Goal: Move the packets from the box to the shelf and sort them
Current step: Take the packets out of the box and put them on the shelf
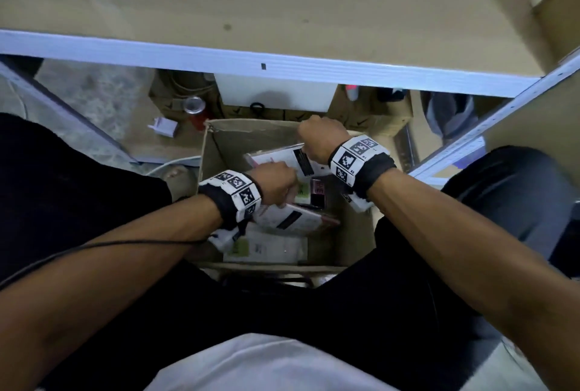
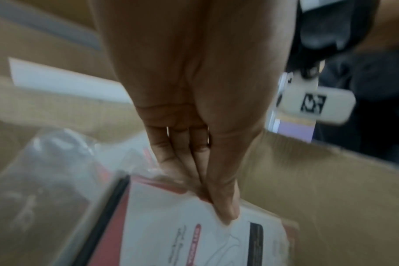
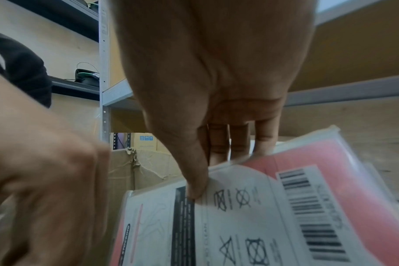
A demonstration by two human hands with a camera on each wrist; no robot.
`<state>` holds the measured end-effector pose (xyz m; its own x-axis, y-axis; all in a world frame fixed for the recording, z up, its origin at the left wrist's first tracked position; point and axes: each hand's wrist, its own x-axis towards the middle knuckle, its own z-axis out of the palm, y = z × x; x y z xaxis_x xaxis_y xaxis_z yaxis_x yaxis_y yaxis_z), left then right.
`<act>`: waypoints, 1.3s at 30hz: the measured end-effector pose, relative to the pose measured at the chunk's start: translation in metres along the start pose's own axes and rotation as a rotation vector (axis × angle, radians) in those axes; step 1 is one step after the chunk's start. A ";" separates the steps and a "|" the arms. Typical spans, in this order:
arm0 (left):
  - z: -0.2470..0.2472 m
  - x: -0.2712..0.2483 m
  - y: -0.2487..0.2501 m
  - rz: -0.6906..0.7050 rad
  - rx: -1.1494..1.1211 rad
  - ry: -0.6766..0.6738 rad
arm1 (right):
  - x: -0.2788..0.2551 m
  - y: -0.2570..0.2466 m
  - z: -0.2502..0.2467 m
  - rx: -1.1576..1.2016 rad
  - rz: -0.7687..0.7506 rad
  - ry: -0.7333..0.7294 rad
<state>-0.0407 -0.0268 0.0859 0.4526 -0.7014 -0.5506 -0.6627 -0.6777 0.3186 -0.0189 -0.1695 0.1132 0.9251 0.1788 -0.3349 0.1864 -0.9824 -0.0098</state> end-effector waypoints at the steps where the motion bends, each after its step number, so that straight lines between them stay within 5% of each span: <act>1: -0.008 -0.009 0.001 0.002 -0.004 0.021 | -0.004 -0.001 -0.004 0.003 0.002 0.025; 12: -0.110 -0.098 0.008 0.052 -0.063 0.420 | -0.077 -0.002 -0.100 0.088 0.034 0.298; 22: -0.207 -0.166 0.008 0.114 -0.147 0.542 | -0.122 0.011 -0.205 0.094 0.074 0.472; 30: -0.250 -0.179 -0.036 0.029 -0.312 0.625 | -0.095 0.052 -0.246 0.251 0.182 0.557; 39: -0.264 -0.175 -0.105 -0.017 -0.939 0.728 | -0.030 0.089 -0.239 1.054 0.150 0.584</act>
<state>0.1071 0.1093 0.3526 0.8909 -0.4454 -0.0889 -0.0938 -0.3719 0.9235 0.0487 -0.2497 0.3476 0.9749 -0.2103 0.0737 -0.0446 -0.5082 -0.8601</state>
